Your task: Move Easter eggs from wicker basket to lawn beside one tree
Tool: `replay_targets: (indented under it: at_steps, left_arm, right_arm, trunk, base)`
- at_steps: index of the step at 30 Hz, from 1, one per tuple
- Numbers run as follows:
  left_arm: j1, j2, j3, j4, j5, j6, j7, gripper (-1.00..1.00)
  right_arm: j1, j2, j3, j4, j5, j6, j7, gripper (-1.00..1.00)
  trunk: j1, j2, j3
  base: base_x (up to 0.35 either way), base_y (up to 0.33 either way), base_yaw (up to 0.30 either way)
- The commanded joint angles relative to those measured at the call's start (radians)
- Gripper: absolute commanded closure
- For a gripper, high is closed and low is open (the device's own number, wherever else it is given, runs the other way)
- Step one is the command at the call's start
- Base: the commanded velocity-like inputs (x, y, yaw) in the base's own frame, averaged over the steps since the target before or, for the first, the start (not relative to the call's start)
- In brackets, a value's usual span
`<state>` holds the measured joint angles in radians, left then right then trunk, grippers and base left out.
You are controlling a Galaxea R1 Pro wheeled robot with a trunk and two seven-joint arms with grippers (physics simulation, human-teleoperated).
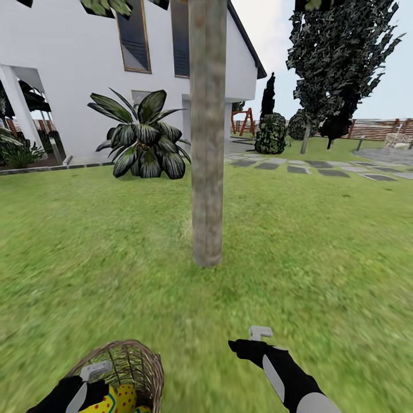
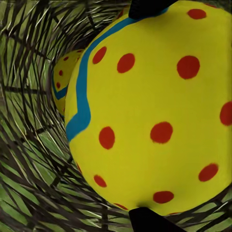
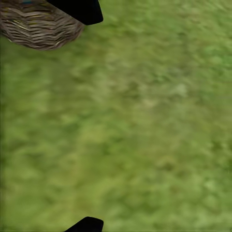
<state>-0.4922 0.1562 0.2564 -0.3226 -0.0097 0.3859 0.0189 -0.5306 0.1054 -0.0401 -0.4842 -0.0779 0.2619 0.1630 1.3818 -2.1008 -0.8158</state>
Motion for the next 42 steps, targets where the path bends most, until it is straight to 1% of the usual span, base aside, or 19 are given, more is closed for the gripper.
replay_targets:
  at_steps: [1,6,9,23,29,30,42]
  left_arm:
    - [0.000,0.000,0.004,-0.002,-0.001,0.007,-0.005,1.00]
    - [0.000,0.000,0.003,-0.003,-0.001,0.009,-0.012,1.00]
    - [-0.014,0.014,0.003,0.014,-0.001,0.002,-0.015,1.00]
    - [-0.014,0.014,0.003,0.015,-0.001,0.002,-0.015,1.00]
    - [0.003,0.025,0.004,-0.014,0.012,0.012,-0.025,1.00]
    - [0.004,0.025,0.004,-0.018,0.013,0.013,-0.026,1.00]
    - [0.004,0.025,0.003,-0.024,0.013,0.012,-0.026,1.00]
  right_arm:
    - [0.000,0.001,-0.004,-0.002,-0.008,0.006,0.003,-1.00]
    - [0.000,0.001,-0.004,-0.002,-0.008,0.006,0.003,-1.00]
    - [0.000,-0.002,-0.011,-0.004,-0.016,0.006,0.007,-1.00]
    - [0.000,-0.002,-0.011,-0.004,-0.016,0.006,0.007,-1.00]
    - [0.000,0.001,-0.012,0.004,-0.016,-0.022,0.007,-1.00]
    - [0.000,0.001,-0.011,0.004,-0.016,-0.075,0.007,-1.00]
    - [0.000,0.002,-0.011,0.006,-0.016,-0.081,0.007,-1.00]
  trunk:
    - [-0.004,0.007,0.002]
    - [-0.023,0.042,0.018]
    - [-0.023,0.042,0.018]
    - [-0.023,0.042,0.018]
    - [-0.046,0.084,0.037]
    - [-0.050,0.091,0.040]
    - [-0.096,0.175,0.077]
  base:
    - [0.000,0.000,0.000]
    - [0.000,0.000,0.000]
    - [0.000,0.000,0.000]
    - [0.000,0.000,0.000]
    - [0.000,0.000,0.000]
    - [0.000,0.000,0.000]
    - [0.000,0.000,0.000]
